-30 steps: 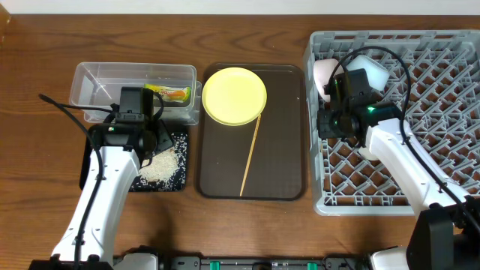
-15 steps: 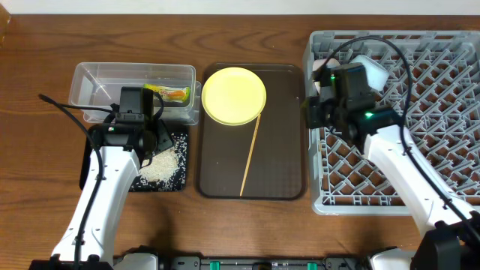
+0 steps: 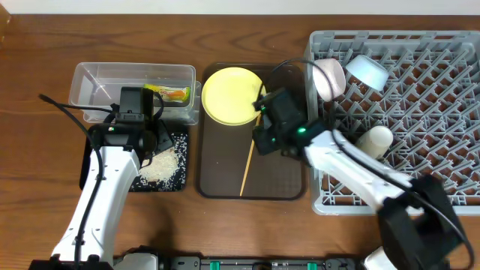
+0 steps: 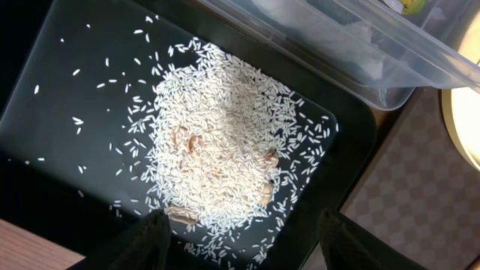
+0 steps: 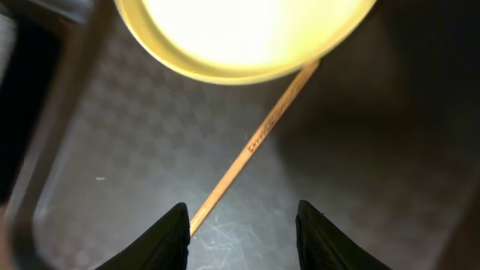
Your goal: Sort waste into correct bins and load items into the dishwasher rack
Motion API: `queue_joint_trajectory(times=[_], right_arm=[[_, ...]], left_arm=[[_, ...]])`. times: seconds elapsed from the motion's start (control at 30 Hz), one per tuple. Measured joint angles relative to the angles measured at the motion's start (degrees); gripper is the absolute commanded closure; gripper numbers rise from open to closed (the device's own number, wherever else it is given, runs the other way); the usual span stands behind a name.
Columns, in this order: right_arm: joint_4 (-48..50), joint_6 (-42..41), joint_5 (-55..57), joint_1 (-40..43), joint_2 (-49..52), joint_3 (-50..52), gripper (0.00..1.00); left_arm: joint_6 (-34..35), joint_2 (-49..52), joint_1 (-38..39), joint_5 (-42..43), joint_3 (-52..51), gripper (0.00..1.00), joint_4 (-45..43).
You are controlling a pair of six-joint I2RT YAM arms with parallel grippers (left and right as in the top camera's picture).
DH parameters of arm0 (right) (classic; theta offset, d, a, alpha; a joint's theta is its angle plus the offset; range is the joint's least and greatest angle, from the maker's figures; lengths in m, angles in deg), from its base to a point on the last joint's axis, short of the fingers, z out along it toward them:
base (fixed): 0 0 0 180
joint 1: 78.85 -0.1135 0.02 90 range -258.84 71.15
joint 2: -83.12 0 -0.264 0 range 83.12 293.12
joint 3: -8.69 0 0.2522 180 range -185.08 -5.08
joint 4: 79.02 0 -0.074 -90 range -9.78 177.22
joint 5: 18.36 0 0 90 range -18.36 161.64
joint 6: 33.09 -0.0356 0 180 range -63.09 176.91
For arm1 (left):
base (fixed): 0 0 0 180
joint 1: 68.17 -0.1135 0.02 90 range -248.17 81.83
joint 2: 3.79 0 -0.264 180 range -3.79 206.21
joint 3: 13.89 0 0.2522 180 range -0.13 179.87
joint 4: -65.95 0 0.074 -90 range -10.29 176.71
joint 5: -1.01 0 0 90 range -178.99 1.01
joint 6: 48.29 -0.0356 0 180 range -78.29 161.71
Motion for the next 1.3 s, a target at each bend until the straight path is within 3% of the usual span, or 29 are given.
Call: queue_joint_trajectory(times=[0.27, 0.47, 0.63, 0.9, 1.17, 1.3], right_arm=[[2.71, -6.34, 5.09, -4.55, 9.20, -0.02, 0.62], [1.66, -10.80, 8.52, -5.09, 9.75, -0.79, 0.87], [0.28, -13.11, 10.78, -4.92, 9.73, -0.94, 0.99], [-3.61, -13.60, 11.56, -2.03, 5.57, -0.96, 0.99], [-7.50, -10.10, 11.13, 5.73, -13.66, -1.03, 0.99], [-12.44, -6.64, 11.34, 9.84, -18.36, -1.16, 0.99]], left_arm=[[0.00, 0.00, 0.00, 0.00, 0.00, 0.34, -0.02], [0.00, 0.00, 0.00, 0.00, 0.00, 0.34, -0.02], [0.00, 0.00, 0.00, 0.00, 0.00, 0.34, -0.02], [0.00, 0.00, 0.00, 0.00, 0.00, 0.34, 0.00], [0.00, 0.00, 0.00, 0.00, 0.00, 0.34, 0.00], [0.00, 0.00, 0.00, 0.00, 0.00, 0.34, 0.00]])
